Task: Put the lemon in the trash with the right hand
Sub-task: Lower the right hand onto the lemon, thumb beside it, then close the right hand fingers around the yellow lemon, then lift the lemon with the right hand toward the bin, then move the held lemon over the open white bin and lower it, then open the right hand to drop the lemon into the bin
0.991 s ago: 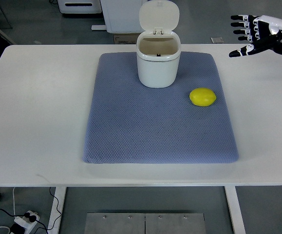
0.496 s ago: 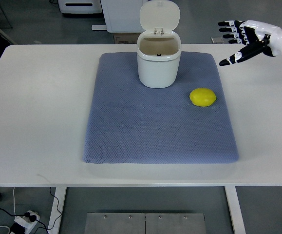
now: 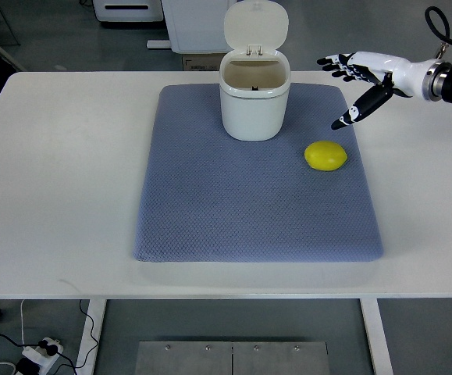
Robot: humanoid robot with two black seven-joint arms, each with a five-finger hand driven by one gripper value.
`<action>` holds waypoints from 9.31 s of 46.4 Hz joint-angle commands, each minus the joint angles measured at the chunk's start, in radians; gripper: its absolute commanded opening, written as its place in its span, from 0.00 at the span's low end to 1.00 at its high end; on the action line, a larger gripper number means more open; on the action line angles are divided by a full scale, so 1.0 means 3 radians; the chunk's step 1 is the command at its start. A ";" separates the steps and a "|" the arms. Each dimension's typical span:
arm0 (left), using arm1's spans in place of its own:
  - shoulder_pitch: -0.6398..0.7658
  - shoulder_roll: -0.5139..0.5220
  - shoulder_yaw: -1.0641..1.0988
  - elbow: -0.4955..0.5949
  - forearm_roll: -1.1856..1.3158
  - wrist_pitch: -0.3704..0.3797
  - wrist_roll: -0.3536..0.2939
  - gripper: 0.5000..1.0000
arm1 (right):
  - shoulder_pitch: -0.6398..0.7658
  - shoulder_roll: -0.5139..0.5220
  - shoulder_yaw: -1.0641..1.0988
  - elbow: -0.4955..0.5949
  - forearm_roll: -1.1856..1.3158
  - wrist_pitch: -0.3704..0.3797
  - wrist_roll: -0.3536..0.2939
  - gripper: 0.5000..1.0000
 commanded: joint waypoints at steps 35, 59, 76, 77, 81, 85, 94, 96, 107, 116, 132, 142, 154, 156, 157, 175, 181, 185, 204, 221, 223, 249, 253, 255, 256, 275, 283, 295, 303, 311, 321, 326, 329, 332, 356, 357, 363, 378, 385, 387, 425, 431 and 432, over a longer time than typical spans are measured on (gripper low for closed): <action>0.0001 0.0000 0.0000 0.0000 0.0000 0.0000 0.0000 1.00 | 0.0071 0.0310 -0.0662 -0.0035 -0.0330 -0.0174 -0.0016 1.00; 0.0001 0.0000 0.0000 0.0000 0.0000 0.0000 0.0000 1.00 | 0.0286 0.0499 -0.1086 -0.0041 -0.0422 -0.0246 -0.0016 1.00; 0.0001 0.0000 0.0000 0.0000 0.0000 0.0000 0.0000 1.00 | 0.0286 0.0612 -0.1234 -0.0127 -0.0422 -0.0317 -0.0051 1.00; -0.0005 0.0000 0.0000 0.0000 0.0000 0.0000 0.0000 1.00 | 0.0286 0.0612 -0.1234 -0.0133 -0.0422 -0.0317 -0.0056 1.00; 0.0001 0.0000 0.0000 0.0000 0.0000 0.0000 0.0000 1.00 | 0.0281 0.0617 -0.1234 -0.0138 -0.0422 -0.0317 -0.0072 1.00; 0.0001 0.0000 0.0000 0.0000 0.0000 0.0000 0.0000 1.00 | 0.0281 0.0627 -0.1234 -0.0138 -0.0417 -0.0317 -0.0077 1.00; 0.0001 0.0000 0.0000 0.0000 0.0000 0.0000 0.0000 1.00 | 0.0265 0.0658 -0.1229 -0.0138 -0.0401 -0.0322 -0.0077 1.00; 0.0001 0.0000 0.0000 0.0000 0.0000 0.0000 0.0000 1.00 | 0.0260 0.0663 -0.1229 -0.0138 -0.0401 -0.0322 -0.0062 0.99; 0.0001 0.0000 0.0000 0.0000 0.0000 0.0000 0.0000 1.00 | 0.0225 0.0699 -0.1224 -0.0168 -0.0396 -0.0322 -0.0031 0.85; 0.0001 0.0000 0.0000 0.0000 0.0000 0.0000 0.0000 1.00 | 0.0168 0.0714 -0.1224 -0.0220 -0.0391 -0.0328 0.0010 0.77; 0.0000 0.0000 0.0000 0.0000 0.0000 0.0000 0.0000 1.00 | 0.0102 0.0714 -0.1224 -0.0235 -0.0396 -0.0328 0.0071 0.65; 0.0001 0.0000 0.0000 0.0000 0.0000 0.0000 0.0000 1.00 | 0.0071 0.0719 -0.1224 -0.0255 -0.0396 -0.0338 0.0097 0.59; 0.0000 0.0000 0.0000 0.0000 0.0000 0.0000 0.0000 1.00 | 0.0051 0.0729 -0.1229 -0.0261 -0.0401 -0.0368 0.0117 0.43; -0.0005 0.0000 0.0000 0.0000 0.0000 0.0000 0.0000 1.00 | 0.0051 0.0729 -0.1229 -0.0261 -0.0401 -0.0368 0.0117 0.38; 0.0000 0.0000 0.0000 0.0000 0.0000 0.0000 0.0000 1.00 | 0.0051 0.0729 -0.1229 -0.0261 -0.0401 -0.0368 0.0117 0.35; 0.0001 0.0000 0.0000 0.0000 0.0000 0.0000 0.0000 1.00 | 0.0020 0.0755 -0.1234 -0.0388 -0.0407 -0.0440 0.0245 0.00; -0.0005 0.0000 0.0000 0.0000 0.0000 0.0000 0.0000 1.00 | 0.0061 0.0709 -0.1229 -0.0429 -0.0391 -0.0435 0.0296 0.00; 0.0001 0.0000 0.0000 0.0000 0.0000 0.0000 0.0000 1.00 | 0.0117 0.0648 -0.1224 -0.0460 -0.0386 -0.0420 0.0312 0.00; 0.0001 0.0000 0.0000 0.0000 0.0000 0.0000 0.0000 1.00 | 0.0429 0.0448 -0.1086 -0.0470 -0.0320 -0.0256 0.0358 0.00; 0.0000 0.0000 0.0000 0.0000 0.0000 0.0000 0.0000 1.00 | 0.0572 0.0443 -0.0963 -0.0475 -0.0161 -0.0220 0.0347 0.00; 0.0001 0.0000 0.0000 0.0000 0.0000 0.0000 0.0000 1.00 | 0.0603 0.0448 -0.0963 -0.0475 -0.0156 -0.0205 0.0342 0.00; 0.0001 0.0000 0.0000 0.0000 0.0000 0.0000 0.0000 1.00 | 0.0700 0.0663 -0.0795 -0.0685 0.0243 -0.0246 0.0302 0.00; 0.0001 0.0000 0.0000 0.0000 0.0000 0.0000 0.0000 1.00 | 0.0695 0.0704 -0.0744 -0.0680 0.0335 -0.0256 0.0291 0.00; 0.0001 0.0000 0.0000 0.0000 0.0000 0.0000 0.0000 1.00 | 0.0690 0.0724 -0.0718 -0.0675 0.0391 -0.0256 0.0291 0.00; 0.0001 0.0000 0.0000 0.0000 0.0000 0.0000 0.0000 1.00 | 0.0690 0.0734 -0.0708 -0.0670 0.0411 -0.0256 0.0291 0.00; 0.0001 0.0000 0.0000 0.0000 0.0000 0.0000 0.0000 1.00 | 0.0669 0.0924 -0.0703 -0.0680 0.0524 -0.0327 0.0291 0.00; 0.0001 0.0000 0.0000 0.0000 0.0000 0.0000 0.0000 1.00 | 0.0618 0.1031 -0.0641 -0.0731 0.0636 -0.0404 0.0286 0.00; 0.0001 0.0000 0.0000 0.0000 0.0000 0.0000 0.0000 1.00 | 0.0445 0.1108 -0.0437 -0.0920 0.0831 -0.0420 0.0286 0.00; 0.0001 0.0000 0.0000 0.0000 0.0000 0.0000 0.0000 1.00 | 0.0383 0.1108 -0.0324 -0.0987 0.0841 -0.0420 0.0255 0.00; 0.0001 0.0000 0.0000 0.0000 0.0000 0.0000 0.0000 1.00 | 0.0322 0.1123 -0.0258 -0.0987 0.0918 -0.0450 0.0255 0.00; -0.0005 0.0000 0.0000 0.0000 0.0000 0.0000 0.0000 1.00 | 0.0255 0.1276 -0.0263 -0.0992 0.0913 -0.0501 0.0255 0.00; 0.0000 0.0000 0.0000 0.0000 0.0000 0.0000 0.0000 1.00 | 0.0240 0.1363 -0.0258 -0.1038 0.0913 -0.0517 0.0255 0.00; 0.0001 0.0000 0.0000 0.0000 0.0000 0.0000 0.0000 1.00 | 0.0209 0.1394 -0.0253 -0.1099 0.0918 -0.0517 0.0255 0.00; -0.0005 0.0000 0.0000 0.0000 0.0000 0.0000 0.0000 1.00 | 0.0204 0.1409 -0.0242 -0.1150 0.0923 -0.0517 0.0255 0.00; 0.0001 0.0000 0.0000 0.0000 0.0000 0.0000 0.0000 1.00 | 0.0035 0.1461 0.0069 -0.1288 0.0928 -0.0522 0.0261 0.00; 0.0001 0.0000 0.0000 0.0000 0.0000 0.0000 0.0000 1.00 | 0.0025 0.1461 0.0085 -0.1293 0.0928 -0.0527 0.0261 0.00; 0.0001 0.0000 0.0000 0.0000 0.0000 0.0000 0.0000 1.00 | -0.0036 0.1466 0.0116 -0.1299 0.0928 -0.0568 0.0266 0.00; 0.0001 0.0000 0.0000 0.0000 0.0000 0.0000 0.0000 1.00 | -0.0149 0.1553 0.0151 -0.1457 0.0928 -0.0573 0.0286 0.00; 0.0001 0.0000 0.0000 0.0000 0.0000 0.0000 0.0000 1.00 | -0.0179 0.1568 0.0151 -0.1488 0.0928 -0.0578 0.0286 0.00; 0.0001 0.0000 0.0000 0.0000 0.0000 0.0000 0.0000 1.00 | -0.0185 0.1573 0.0151 -0.1493 0.0928 -0.0578 0.0286 0.00; -0.0005 0.0000 0.0000 0.0000 0.0000 0.0000 0.0000 1.00 | -0.0225 0.1599 0.0151 -0.1544 0.0928 -0.0665 0.0271 0.48; 0.0001 0.0000 0.0000 0.0000 0.0000 0.0000 0.0000 1.00 | -0.0225 0.1599 0.0151 -0.1539 0.0928 -0.0665 0.0271 0.56; 0.0001 0.0000 0.0000 0.0000 0.0000 0.0000 0.0000 1.00 | -0.0225 0.1599 0.0151 -0.1539 0.0928 -0.0665 0.0266 0.57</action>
